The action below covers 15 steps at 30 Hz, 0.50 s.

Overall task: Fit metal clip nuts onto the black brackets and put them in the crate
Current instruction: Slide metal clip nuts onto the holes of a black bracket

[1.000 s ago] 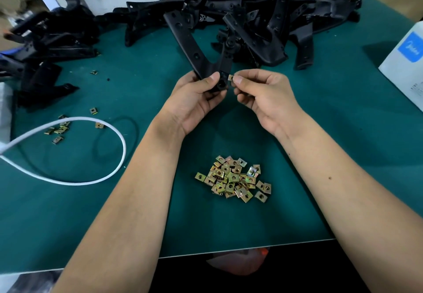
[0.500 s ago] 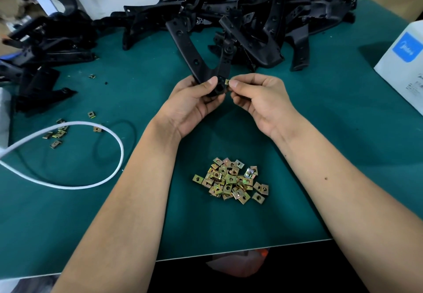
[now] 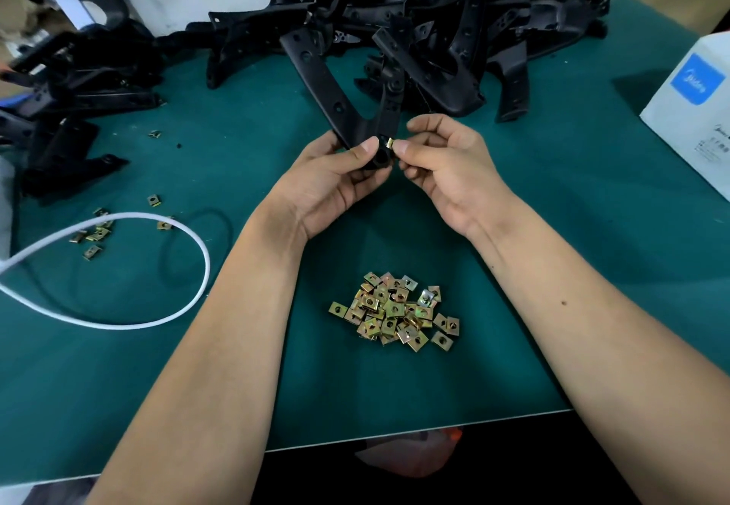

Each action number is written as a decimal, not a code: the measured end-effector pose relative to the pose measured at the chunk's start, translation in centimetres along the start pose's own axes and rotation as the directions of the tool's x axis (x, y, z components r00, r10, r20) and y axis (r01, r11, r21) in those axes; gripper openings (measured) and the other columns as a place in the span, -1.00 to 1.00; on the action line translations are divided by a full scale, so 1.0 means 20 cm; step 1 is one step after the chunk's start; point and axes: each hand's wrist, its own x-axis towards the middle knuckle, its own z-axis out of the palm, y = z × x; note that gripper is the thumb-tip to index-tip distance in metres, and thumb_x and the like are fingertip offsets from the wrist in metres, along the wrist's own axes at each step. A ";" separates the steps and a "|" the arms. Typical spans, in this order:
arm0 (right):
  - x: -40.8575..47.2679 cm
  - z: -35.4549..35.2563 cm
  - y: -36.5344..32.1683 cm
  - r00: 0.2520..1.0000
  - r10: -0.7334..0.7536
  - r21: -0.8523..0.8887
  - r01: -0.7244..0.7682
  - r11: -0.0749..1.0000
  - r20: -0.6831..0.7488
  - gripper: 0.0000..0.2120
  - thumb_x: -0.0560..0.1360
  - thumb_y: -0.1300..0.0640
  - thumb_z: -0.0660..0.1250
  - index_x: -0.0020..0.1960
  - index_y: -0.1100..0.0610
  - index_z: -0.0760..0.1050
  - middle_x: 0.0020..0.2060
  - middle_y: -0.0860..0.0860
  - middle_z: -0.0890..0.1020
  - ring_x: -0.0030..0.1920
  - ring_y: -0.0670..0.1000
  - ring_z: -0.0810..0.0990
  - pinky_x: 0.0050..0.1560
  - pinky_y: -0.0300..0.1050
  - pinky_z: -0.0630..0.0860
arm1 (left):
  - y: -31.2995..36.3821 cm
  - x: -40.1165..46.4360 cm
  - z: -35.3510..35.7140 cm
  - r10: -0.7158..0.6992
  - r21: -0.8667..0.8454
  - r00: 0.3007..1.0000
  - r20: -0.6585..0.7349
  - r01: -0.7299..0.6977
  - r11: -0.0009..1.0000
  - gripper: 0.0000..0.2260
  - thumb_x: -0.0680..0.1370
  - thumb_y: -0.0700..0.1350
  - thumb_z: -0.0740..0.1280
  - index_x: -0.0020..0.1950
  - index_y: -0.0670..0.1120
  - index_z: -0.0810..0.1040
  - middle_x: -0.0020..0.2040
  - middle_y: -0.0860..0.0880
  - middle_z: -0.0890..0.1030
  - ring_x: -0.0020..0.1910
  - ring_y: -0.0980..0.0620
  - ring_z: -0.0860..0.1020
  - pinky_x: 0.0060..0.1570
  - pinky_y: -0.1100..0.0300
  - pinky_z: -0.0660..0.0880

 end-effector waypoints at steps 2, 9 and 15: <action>0.00 0.00 0.00 1.000 -0.001 -0.014 0.001 1.000 0.020 -0.74 0.50 0.43 0.44 0.10 0.21 0.50 -0.33 0.01 0.62 -0.37 -0.09 0.54 -0.24 -0.21 0.48 | 0.00 0.00 0.00 -0.014 0.031 1.000 0.009 0.014 0.999 -0.81 0.60 -0.28 0.36 0.21 -0.19 0.55 0.03 -0.12 0.70 -0.05 -0.01 0.68 -0.04 0.18 0.63; -0.01 -0.01 -0.01 0.998 -0.052 -0.041 0.054 0.998 0.043 -0.70 0.48 0.41 0.47 0.12 0.20 0.48 -0.39 -0.04 0.60 -0.38 -0.09 0.54 -0.30 -0.23 0.46 | 0.02 -0.01 0.00 -0.033 0.077 0.998 0.043 0.030 0.997 -0.74 0.51 -0.23 0.42 0.20 -0.16 0.58 0.07 -0.11 0.72 0.01 -0.01 0.69 0.00 0.19 0.64; -0.02 0.05 0.01 0.991 -0.131 -0.313 0.131 0.941 0.021 -0.72 0.49 0.22 0.54 0.05 0.14 0.46 -0.25 0.00 0.68 -0.36 -0.06 0.59 -0.35 -0.18 0.50 | 0.03 -0.01 -0.04 0.103 0.268 0.993 -0.057 -0.084 0.960 -0.68 0.61 -0.34 0.34 0.36 -0.30 0.48 0.12 -0.16 0.68 0.06 -0.06 0.68 0.05 0.08 0.64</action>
